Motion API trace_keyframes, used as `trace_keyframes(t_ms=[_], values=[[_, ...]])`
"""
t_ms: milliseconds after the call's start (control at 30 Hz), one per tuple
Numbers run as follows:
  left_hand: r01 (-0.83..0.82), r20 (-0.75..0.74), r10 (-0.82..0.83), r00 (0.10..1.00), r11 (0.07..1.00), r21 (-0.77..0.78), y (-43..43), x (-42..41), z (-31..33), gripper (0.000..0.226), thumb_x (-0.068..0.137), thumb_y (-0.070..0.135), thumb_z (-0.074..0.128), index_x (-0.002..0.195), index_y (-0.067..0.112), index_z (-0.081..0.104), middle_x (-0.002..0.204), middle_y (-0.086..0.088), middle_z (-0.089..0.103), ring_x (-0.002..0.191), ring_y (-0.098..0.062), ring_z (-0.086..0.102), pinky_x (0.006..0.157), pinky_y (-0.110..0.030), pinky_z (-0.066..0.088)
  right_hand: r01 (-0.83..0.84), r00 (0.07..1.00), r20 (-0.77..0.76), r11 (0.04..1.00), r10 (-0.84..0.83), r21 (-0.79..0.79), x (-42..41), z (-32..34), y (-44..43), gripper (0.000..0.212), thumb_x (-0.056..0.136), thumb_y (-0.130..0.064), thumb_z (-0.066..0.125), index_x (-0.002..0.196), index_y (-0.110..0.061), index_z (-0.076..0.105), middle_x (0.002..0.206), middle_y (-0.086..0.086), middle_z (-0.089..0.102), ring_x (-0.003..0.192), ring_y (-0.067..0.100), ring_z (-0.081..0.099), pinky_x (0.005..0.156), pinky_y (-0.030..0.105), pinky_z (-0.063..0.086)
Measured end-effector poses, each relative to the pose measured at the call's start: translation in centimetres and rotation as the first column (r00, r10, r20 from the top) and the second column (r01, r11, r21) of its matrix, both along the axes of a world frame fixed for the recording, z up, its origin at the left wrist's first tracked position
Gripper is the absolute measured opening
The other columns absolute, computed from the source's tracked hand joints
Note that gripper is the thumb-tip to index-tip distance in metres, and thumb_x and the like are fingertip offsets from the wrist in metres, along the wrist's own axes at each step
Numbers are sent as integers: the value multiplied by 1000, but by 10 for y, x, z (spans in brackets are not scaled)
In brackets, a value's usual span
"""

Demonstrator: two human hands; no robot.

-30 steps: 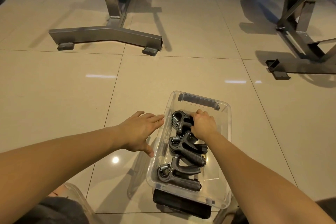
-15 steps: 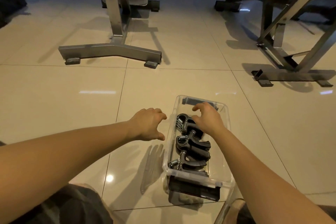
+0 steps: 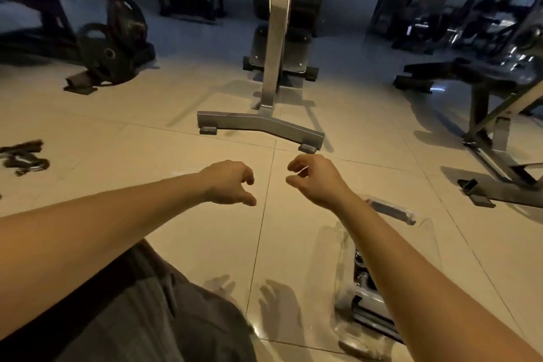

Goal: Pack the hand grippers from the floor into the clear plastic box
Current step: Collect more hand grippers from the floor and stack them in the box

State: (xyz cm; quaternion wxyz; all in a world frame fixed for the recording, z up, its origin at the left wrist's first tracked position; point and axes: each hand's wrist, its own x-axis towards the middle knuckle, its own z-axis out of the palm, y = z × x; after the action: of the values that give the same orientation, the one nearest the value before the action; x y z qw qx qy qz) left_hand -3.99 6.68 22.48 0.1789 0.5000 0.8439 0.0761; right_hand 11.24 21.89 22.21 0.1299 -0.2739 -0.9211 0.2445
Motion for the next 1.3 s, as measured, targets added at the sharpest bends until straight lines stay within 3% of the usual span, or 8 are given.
trace_keyframes(t_ms=[100,367,633,833,1033,1200,1300], values=[[-94,16,93,996,995,46,-53,-25,17,58,86,44,76,134,17,60,136,-1,61,117,-19,60,83,-27,45,-82,996,-19,997,82,-9,-45,11,-44,30,93,-28,70,121,-18,68,119,0,69,101,15,65,91,40,58],[-234,-65,238,969,970,66,-181,-89,45,58,86,48,75,134,18,61,135,0,62,114,-18,61,94,-32,52,-235,968,-101,971,229,-43,-136,33,-154,31,93,-27,70,121,-14,69,117,3,70,101,17,65,92,39,58],[-450,-54,459,887,885,120,-290,-167,74,53,86,45,75,130,19,62,132,0,63,105,-12,58,85,-27,49,-427,903,-78,902,422,-70,-254,47,-253,30,90,-26,72,118,-15,70,115,3,70,100,17,65,91,39,58],[-625,-112,637,763,771,121,-363,-228,79,53,86,44,76,129,17,63,123,-2,67,103,-18,62,89,-35,56,-558,830,-46,821,557,-120,-354,33,-312,30,91,-24,71,118,-11,70,115,5,71,101,20,66,90,38,57],[-736,-120,745,656,667,120,-440,-291,70,49,89,42,72,130,18,61,127,-1,63,100,-14,55,82,-26,48,-638,761,24,755,648,-153,-453,13,-367,24,88,-24,72,108,-12,74,107,4,72,96,22,67,86,43,58],[-835,-96,840,534,542,95,-522,-336,38,47,88,44,73,126,18,63,121,-2,65,98,-15,60,74,-25,47,-735,649,128,661,750,-152,-533,-7,-428,23,86,-21,70,98,-2,74,105,17,73,95,32,69,84,51,59],[-890,-76,892,445,450,70,-568,-357,23,47,87,45,74,124,18,64,118,-2,66,100,-18,62,82,-34,55,-779,574,185,601,798,-175,-569,-17,-471,20,88,-18,69,94,0,74,95,14,74,90,30,70,83,49,60]])
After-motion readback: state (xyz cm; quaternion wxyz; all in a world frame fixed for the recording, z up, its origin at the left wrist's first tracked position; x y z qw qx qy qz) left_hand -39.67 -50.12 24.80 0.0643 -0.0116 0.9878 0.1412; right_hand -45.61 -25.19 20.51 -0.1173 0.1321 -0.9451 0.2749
